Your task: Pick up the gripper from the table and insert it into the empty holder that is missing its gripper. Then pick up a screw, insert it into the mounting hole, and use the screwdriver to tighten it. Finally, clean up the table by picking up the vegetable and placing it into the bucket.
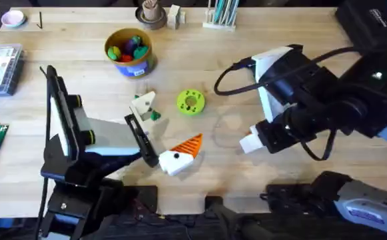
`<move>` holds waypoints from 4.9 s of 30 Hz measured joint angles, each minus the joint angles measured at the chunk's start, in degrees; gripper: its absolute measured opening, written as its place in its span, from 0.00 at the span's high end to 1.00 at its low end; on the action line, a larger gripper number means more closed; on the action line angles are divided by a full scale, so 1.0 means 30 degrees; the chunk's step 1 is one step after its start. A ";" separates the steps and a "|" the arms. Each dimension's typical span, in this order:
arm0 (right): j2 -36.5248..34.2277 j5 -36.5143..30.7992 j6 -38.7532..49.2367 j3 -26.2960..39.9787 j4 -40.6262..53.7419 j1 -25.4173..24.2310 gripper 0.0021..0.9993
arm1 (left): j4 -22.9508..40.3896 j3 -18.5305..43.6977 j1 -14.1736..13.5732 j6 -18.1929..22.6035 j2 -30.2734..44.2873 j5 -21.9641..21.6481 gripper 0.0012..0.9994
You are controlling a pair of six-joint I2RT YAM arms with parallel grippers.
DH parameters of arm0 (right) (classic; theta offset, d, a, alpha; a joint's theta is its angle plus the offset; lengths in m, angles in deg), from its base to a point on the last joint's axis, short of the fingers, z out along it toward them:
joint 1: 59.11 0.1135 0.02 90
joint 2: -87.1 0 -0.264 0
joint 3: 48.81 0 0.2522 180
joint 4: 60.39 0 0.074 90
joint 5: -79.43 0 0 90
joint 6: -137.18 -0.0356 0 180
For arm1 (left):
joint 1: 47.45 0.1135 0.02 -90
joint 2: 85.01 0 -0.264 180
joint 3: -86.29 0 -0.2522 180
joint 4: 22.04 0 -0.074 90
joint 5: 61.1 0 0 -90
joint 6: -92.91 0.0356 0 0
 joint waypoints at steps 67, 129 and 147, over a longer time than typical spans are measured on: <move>-0.1012 0.9141 0.3518 1.0018 0.0145 -0.5740 0.99 | 0.0000 0.0000 0.0000 0.0000 0.0000 0.0007 0.01; -0.6375 2.0342 0.3456 1.0018 -0.1990 -0.7730 0.99 | 0.0000 0.0000 0.0000 0.0000 0.0000 0.0007 0.01; -0.6375 2.0885 0.5109 1.0018 -0.0671 -0.7730 0.99 | 0.0000 0.0000 0.0000 0.0000 0.0000 0.0007 0.01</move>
